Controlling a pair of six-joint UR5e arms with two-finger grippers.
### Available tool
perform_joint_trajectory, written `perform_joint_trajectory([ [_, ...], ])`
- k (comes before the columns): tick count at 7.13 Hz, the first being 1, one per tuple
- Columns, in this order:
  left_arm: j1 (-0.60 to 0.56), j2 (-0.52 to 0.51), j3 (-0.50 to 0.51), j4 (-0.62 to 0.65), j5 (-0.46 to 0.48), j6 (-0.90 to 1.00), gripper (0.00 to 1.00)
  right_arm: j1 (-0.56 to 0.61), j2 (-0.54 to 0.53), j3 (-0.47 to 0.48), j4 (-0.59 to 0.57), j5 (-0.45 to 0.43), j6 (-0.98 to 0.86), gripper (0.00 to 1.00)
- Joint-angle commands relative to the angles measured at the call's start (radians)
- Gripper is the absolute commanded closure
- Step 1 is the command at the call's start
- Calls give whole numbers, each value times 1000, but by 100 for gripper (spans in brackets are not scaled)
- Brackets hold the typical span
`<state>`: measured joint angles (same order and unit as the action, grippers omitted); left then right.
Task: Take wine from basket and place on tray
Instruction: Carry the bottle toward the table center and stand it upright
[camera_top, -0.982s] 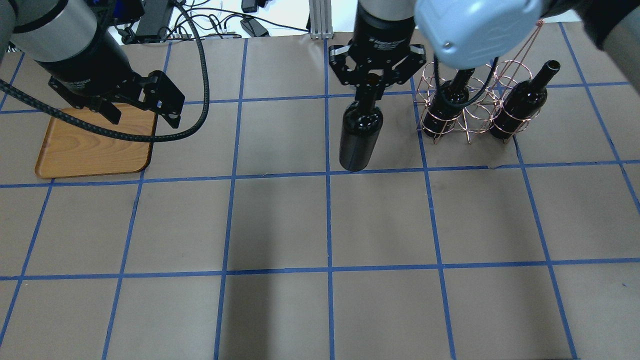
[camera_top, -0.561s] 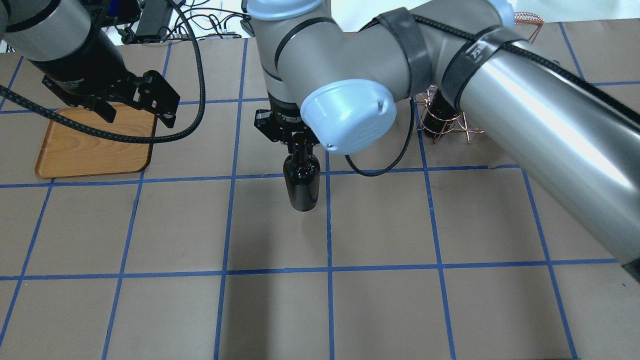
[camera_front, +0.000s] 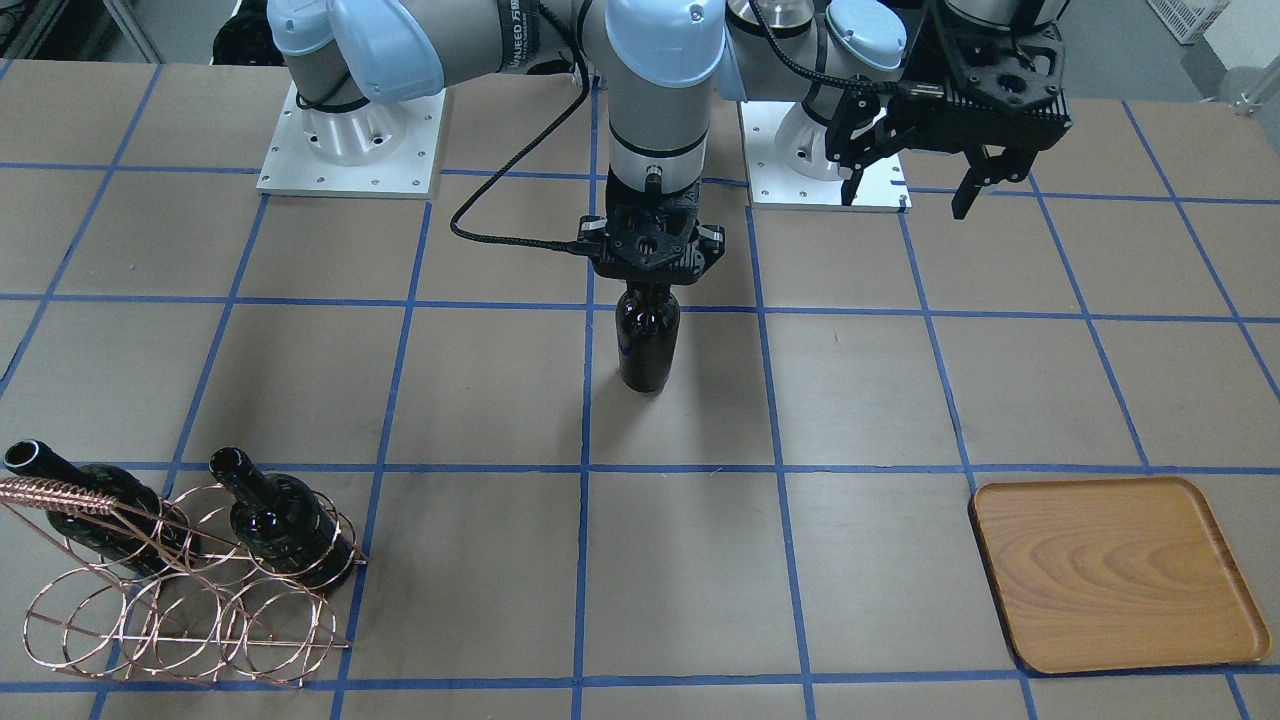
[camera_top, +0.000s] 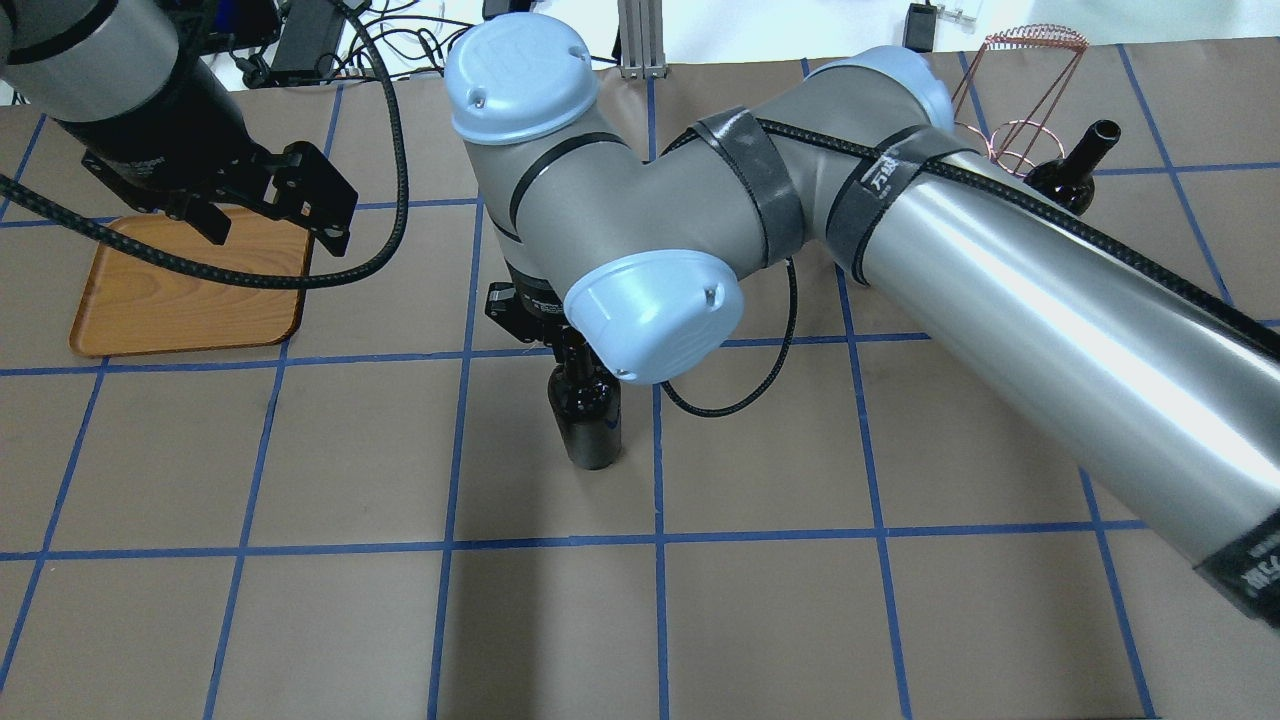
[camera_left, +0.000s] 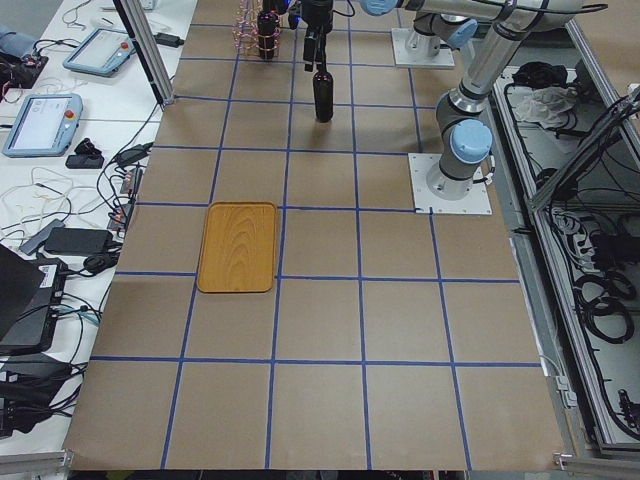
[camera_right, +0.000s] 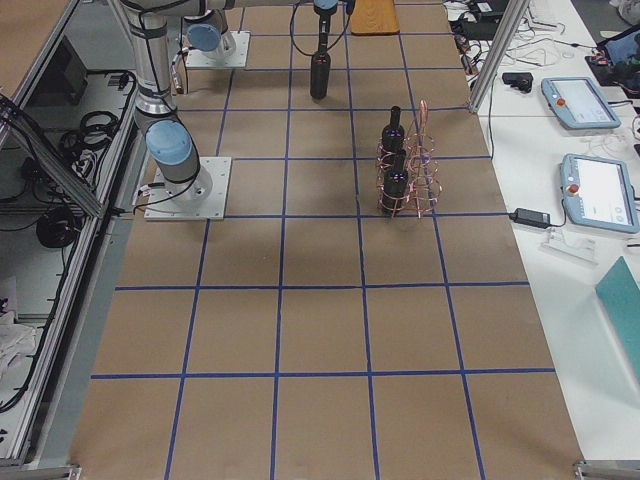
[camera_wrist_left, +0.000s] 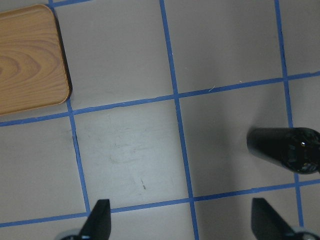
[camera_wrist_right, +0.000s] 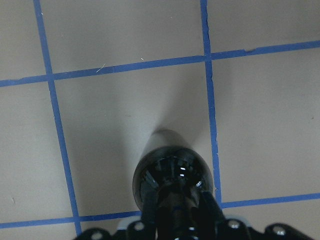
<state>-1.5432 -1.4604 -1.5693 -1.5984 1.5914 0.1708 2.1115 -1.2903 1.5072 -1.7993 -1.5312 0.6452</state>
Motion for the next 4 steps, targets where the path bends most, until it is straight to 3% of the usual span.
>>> perform_joint_trajectory([
  [1, 0, 2, 0, 0, 1, -1, 0, 2, -1, 2, -32, -4, 4, 7],
  [2, 0, 3, 0, 0, 1, 1, 0, 2, -6, 1, -38, -4, 7, 0],
  [4, 0, 5, -1, -2, 1, 1, 0, -4, -12, -13, -40, -15, 1, 0],
])
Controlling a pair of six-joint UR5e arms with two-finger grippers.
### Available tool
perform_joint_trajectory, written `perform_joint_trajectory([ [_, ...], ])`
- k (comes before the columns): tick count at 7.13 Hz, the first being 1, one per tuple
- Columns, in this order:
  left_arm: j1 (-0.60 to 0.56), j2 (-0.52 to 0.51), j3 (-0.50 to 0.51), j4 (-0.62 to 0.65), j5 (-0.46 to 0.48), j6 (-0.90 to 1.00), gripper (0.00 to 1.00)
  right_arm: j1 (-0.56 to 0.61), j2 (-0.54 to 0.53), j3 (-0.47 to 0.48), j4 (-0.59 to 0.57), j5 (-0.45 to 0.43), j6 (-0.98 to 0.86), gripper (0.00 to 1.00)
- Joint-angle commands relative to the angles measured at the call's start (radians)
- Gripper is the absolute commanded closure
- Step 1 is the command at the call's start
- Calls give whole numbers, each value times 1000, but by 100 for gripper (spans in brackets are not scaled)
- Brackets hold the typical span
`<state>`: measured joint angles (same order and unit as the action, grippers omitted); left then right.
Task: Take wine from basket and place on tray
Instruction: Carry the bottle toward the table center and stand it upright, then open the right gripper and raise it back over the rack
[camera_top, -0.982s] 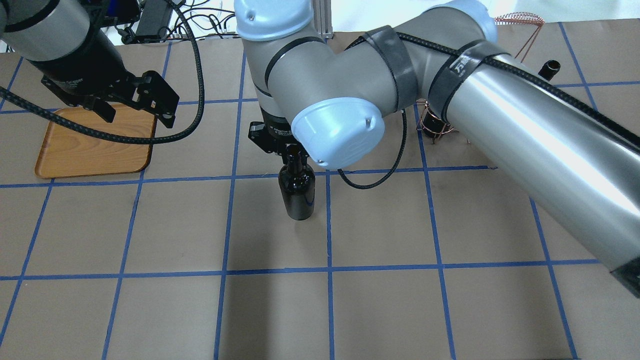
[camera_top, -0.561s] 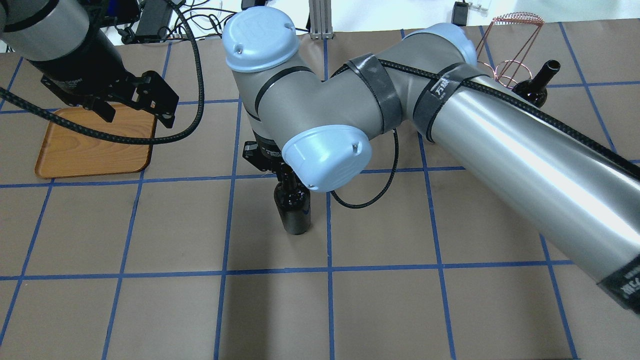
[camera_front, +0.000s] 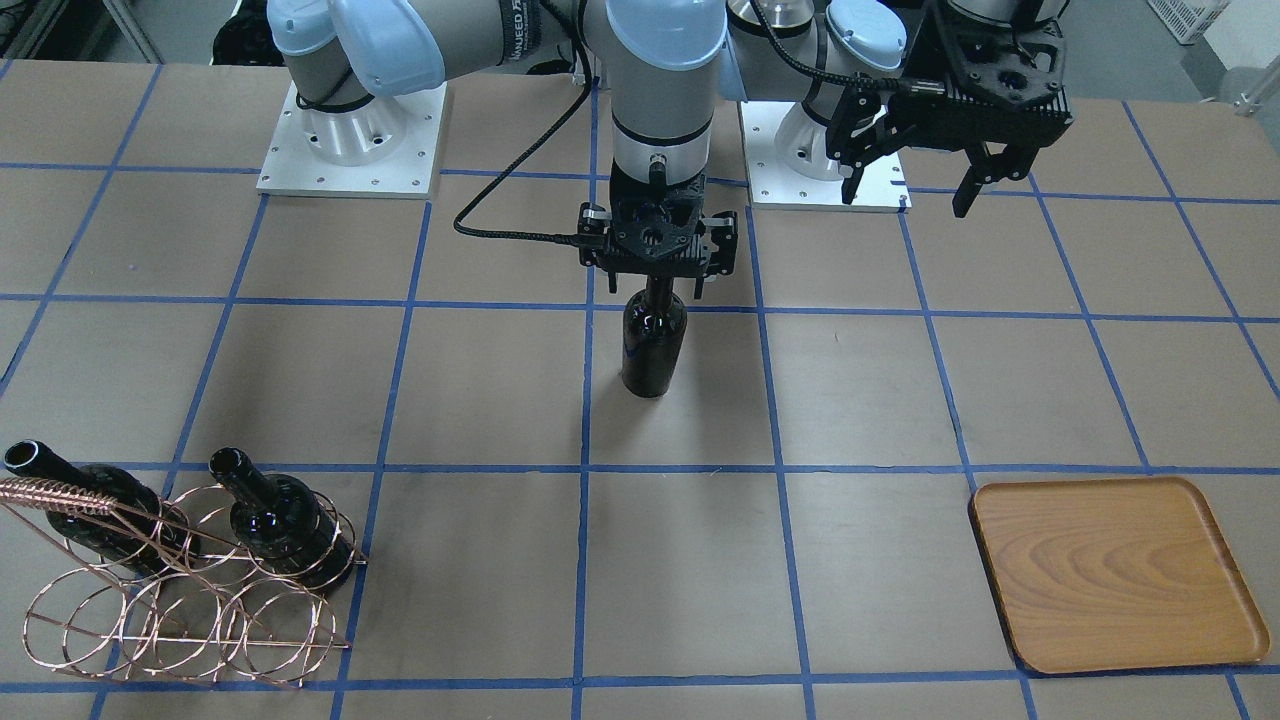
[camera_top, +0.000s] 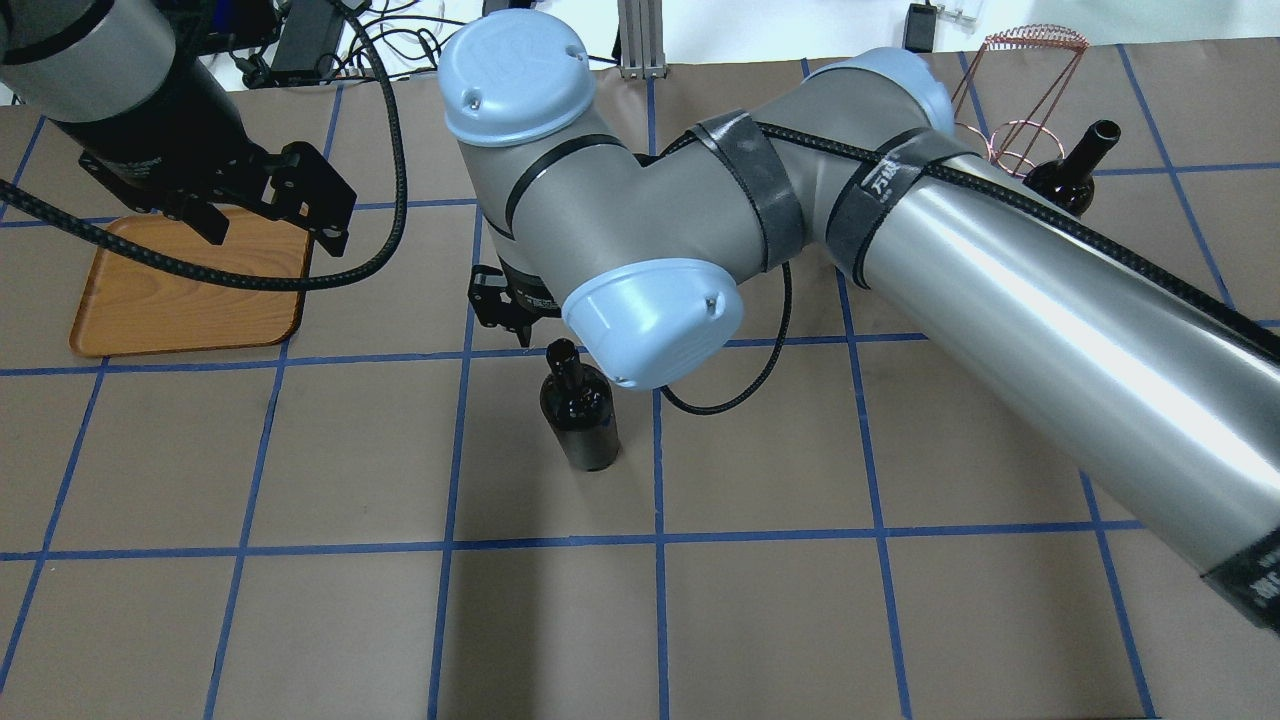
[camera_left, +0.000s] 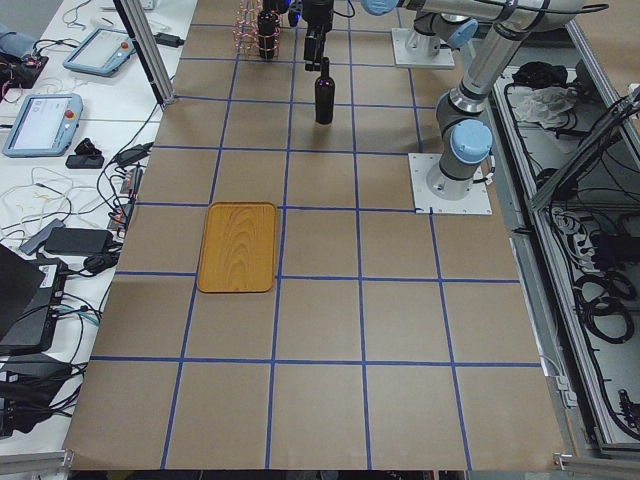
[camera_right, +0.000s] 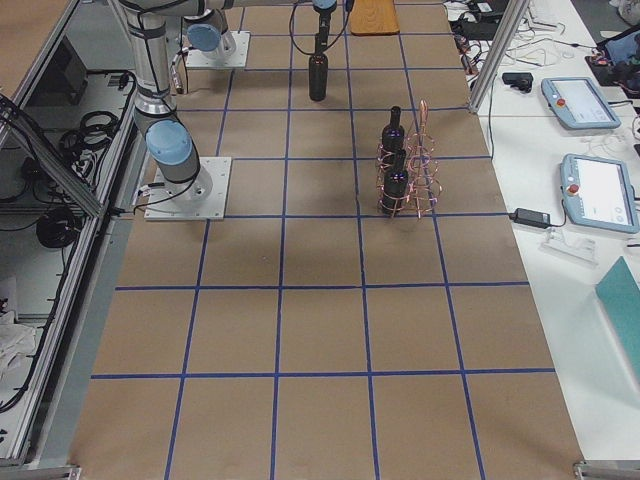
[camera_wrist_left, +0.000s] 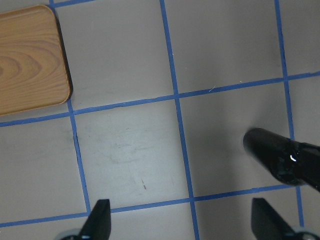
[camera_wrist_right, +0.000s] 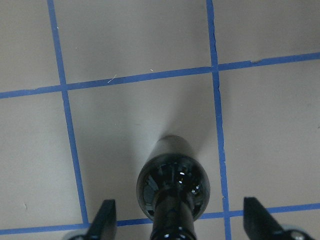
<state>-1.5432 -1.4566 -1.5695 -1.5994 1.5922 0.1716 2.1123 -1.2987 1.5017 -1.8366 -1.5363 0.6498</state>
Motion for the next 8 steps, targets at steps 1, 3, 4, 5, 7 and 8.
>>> perform_joint_trajectory([
  [1, 0, 2, -1, -2, 0, -1, 0, -29, -13, -23, -7, -40, -21, 0],
  [3, -8, 2, -1, -7, 0, -6, 0, -157, -42, -51, 0, -67, -202, 0],
  [4, -9, 1, -1, -7, -3, -18, 0, -228, -57, -54, 0, -68, -308, 0],
  [5, -9, 1, -1, -7, -5, -20, 0, -303, -74, -52, 3, -68, -414, 0],
  [7, -12, -11, 0, -5, -8, -84, 0, -399, -88, -52, 19, -62, -481, 0],
  [8, -15, -11, 0, -5, -6, -119, 0, -420, -93, -49, 45, -70, -527, 0],
])
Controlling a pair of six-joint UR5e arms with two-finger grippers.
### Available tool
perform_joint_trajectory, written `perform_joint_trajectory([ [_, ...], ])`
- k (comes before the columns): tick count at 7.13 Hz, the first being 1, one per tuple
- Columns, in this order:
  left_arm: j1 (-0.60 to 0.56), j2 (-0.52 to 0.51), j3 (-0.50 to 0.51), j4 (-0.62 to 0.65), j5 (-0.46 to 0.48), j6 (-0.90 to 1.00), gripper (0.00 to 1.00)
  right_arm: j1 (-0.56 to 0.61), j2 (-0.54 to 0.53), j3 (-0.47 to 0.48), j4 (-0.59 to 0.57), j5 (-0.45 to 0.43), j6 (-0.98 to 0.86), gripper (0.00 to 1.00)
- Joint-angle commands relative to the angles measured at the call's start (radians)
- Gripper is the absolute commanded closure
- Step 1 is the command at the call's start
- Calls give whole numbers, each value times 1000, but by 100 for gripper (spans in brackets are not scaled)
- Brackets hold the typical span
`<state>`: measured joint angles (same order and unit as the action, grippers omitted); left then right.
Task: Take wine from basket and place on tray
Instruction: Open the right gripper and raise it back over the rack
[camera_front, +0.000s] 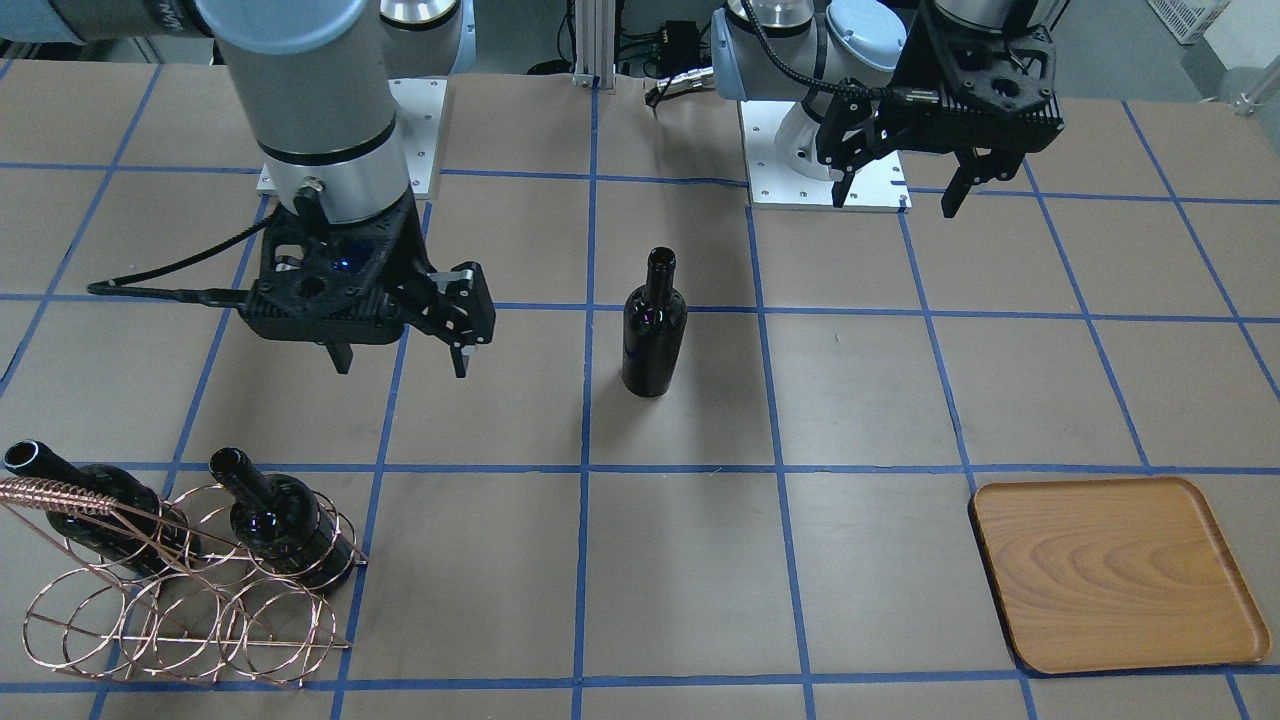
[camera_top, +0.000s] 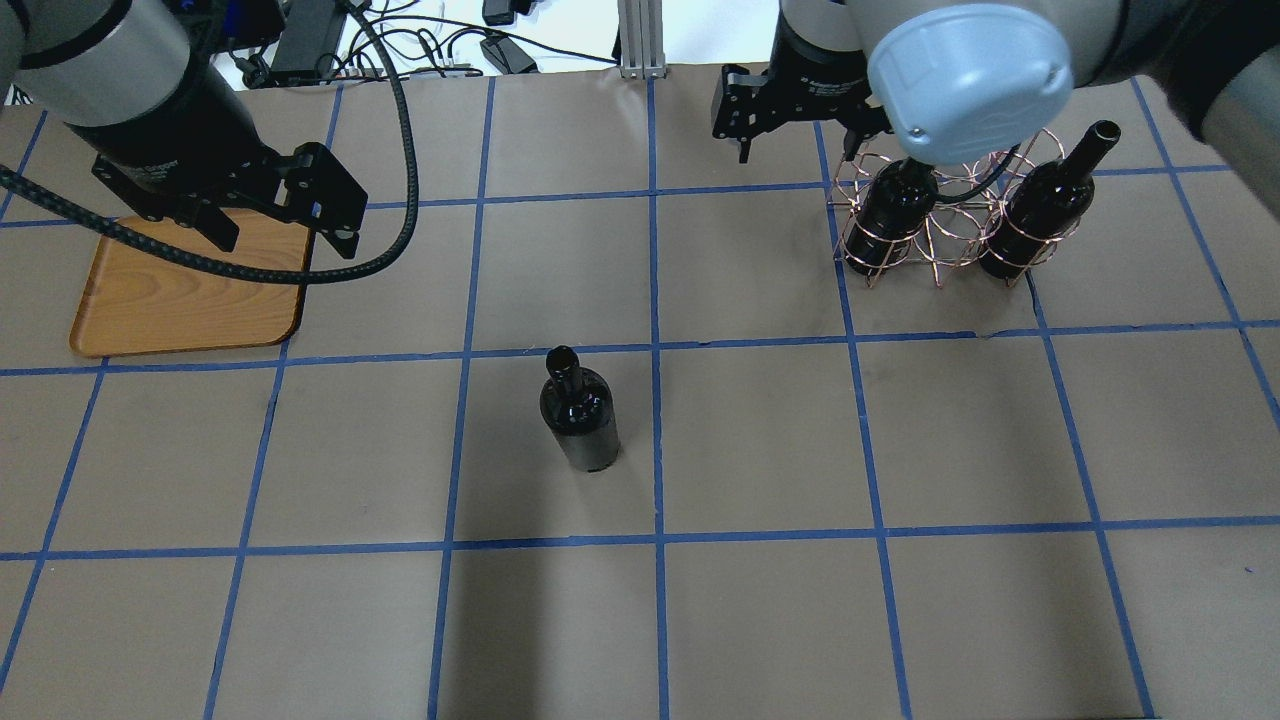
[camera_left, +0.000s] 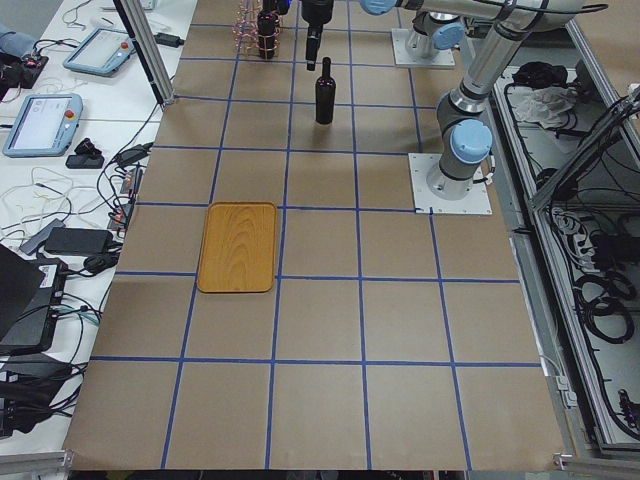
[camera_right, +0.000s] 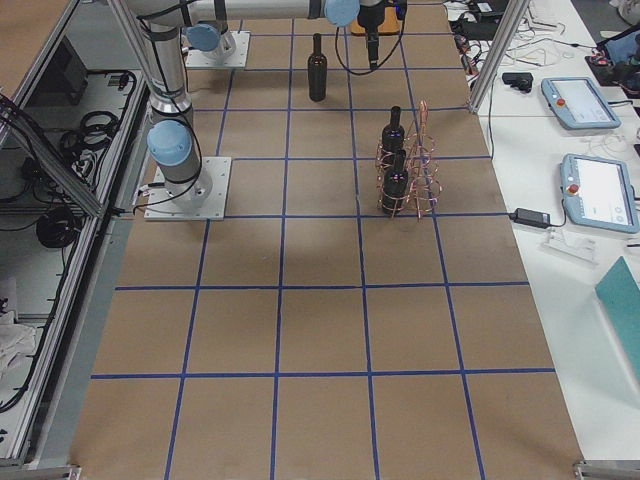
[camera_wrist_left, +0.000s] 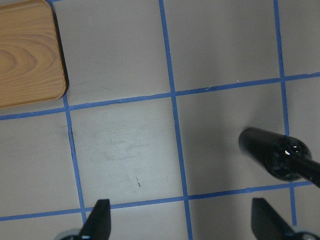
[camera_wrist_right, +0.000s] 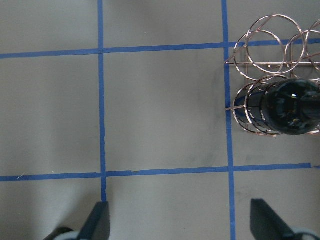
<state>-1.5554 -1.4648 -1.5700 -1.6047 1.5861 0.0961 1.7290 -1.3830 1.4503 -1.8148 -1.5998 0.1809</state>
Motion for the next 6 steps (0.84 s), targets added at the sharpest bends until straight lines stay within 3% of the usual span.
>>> perform_joint_trajectory([
  [1, -11, -2, 1, 0, 5, -47, 0, -64, -10, 10, 29, -8, -81, 0],
  [4, -49, -9, 1, 2, 11, -119, 0, -75, -95, 47, 158, -3, -126, 0],
  [6, -51, -6, 1, -3, 9, -119, 0, -77, -152, 119, 160, 4, -120, 0],
])
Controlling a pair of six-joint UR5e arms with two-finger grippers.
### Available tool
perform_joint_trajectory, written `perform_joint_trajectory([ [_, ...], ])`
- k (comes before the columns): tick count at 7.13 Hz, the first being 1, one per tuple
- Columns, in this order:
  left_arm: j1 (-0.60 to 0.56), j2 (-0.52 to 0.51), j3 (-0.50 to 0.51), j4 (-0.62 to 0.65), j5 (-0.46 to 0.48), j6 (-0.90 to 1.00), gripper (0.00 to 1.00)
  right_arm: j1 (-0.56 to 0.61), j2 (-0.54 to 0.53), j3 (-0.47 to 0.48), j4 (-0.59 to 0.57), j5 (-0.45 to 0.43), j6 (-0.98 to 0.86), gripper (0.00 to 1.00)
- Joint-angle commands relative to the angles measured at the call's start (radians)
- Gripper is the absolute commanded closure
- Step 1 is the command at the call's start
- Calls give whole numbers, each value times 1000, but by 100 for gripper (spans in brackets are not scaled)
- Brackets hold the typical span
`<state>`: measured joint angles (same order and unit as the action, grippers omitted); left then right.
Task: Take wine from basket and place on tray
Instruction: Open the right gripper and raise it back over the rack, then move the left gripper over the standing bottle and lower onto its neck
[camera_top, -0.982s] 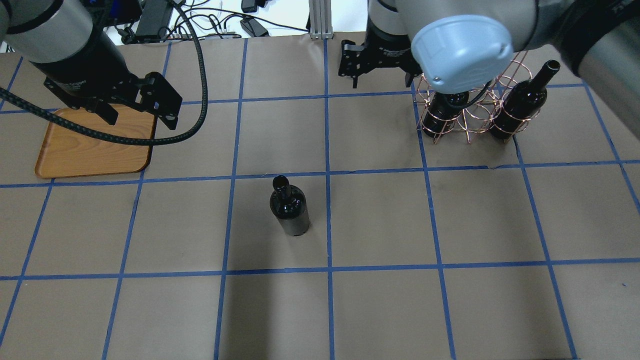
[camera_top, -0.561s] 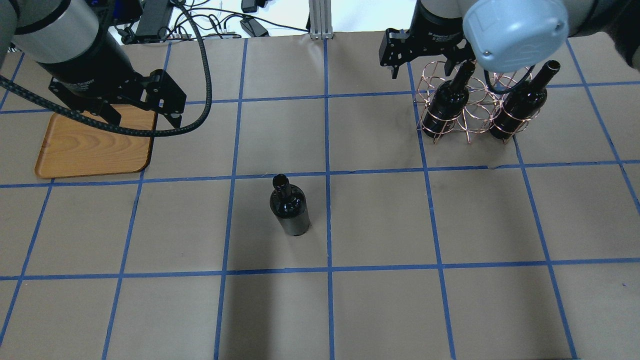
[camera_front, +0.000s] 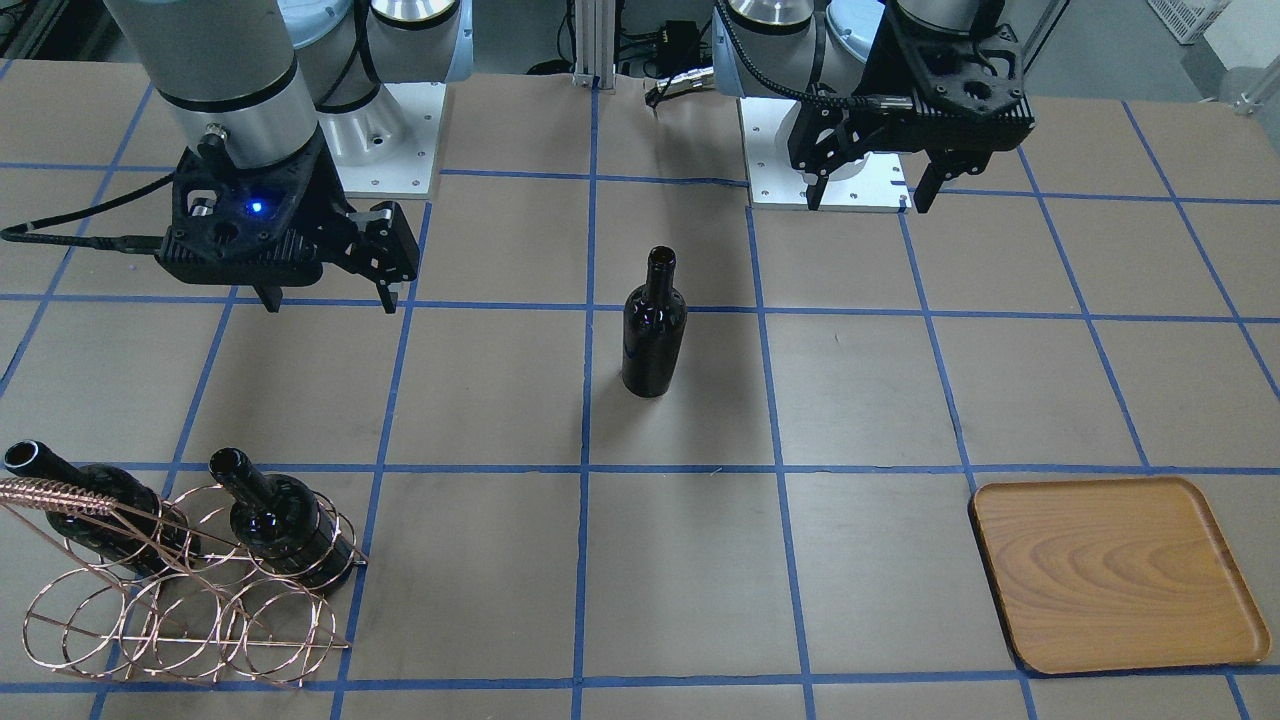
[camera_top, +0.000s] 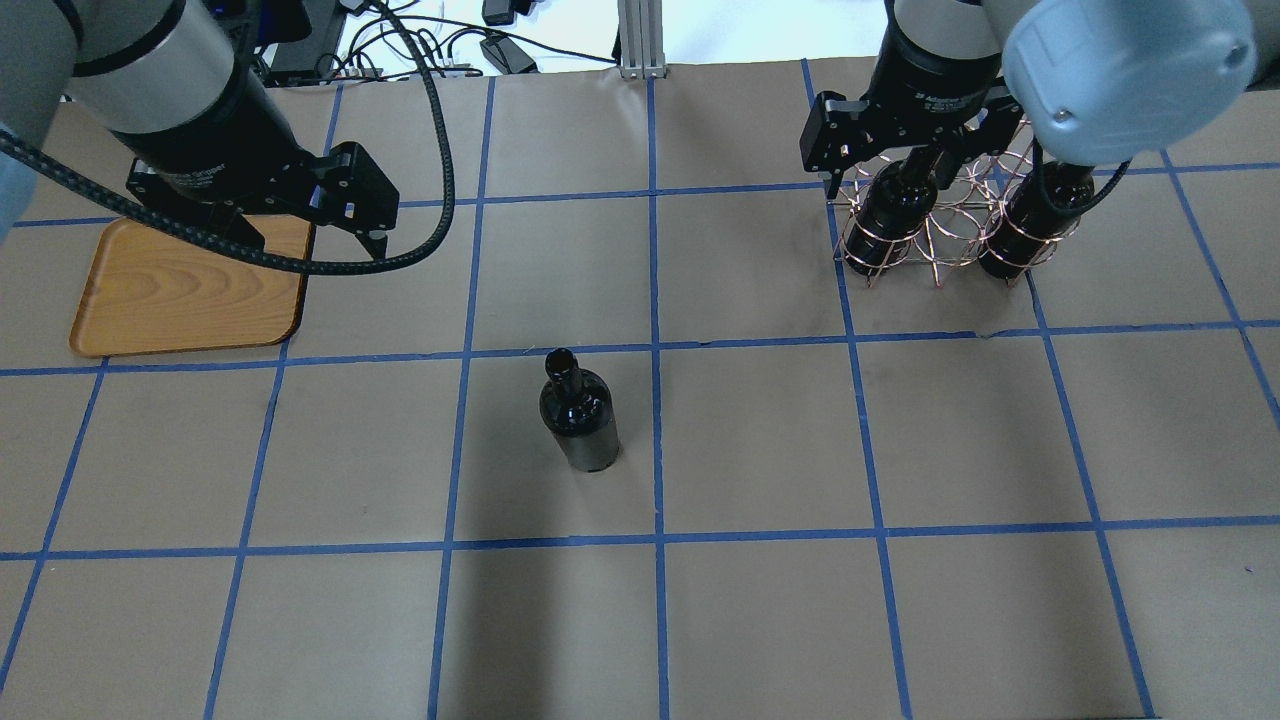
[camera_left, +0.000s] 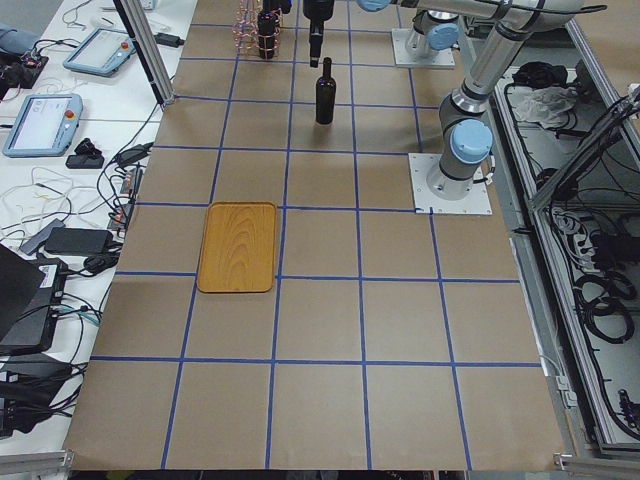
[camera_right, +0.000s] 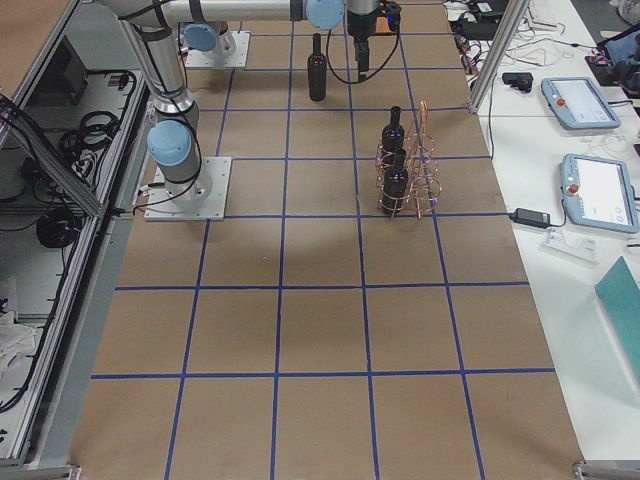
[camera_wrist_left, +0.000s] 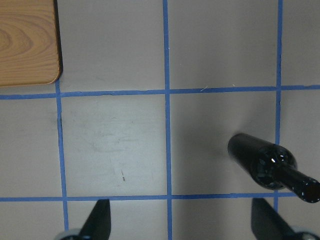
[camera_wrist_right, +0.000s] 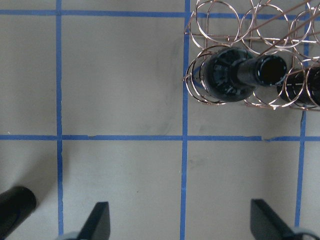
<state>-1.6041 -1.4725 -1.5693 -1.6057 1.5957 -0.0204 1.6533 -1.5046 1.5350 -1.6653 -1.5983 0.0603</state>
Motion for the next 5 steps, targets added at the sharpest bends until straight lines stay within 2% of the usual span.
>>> perform_joint_trajectory([
  [1, -6, -3, -2, 0, -2, -7, 0, -1, -31, 33, 18, 6, 0, 0],
  [5, -208, -52, -11, 30, 0, -315, 0, -4, -29, 34, 12, 6, -2, 0],
])
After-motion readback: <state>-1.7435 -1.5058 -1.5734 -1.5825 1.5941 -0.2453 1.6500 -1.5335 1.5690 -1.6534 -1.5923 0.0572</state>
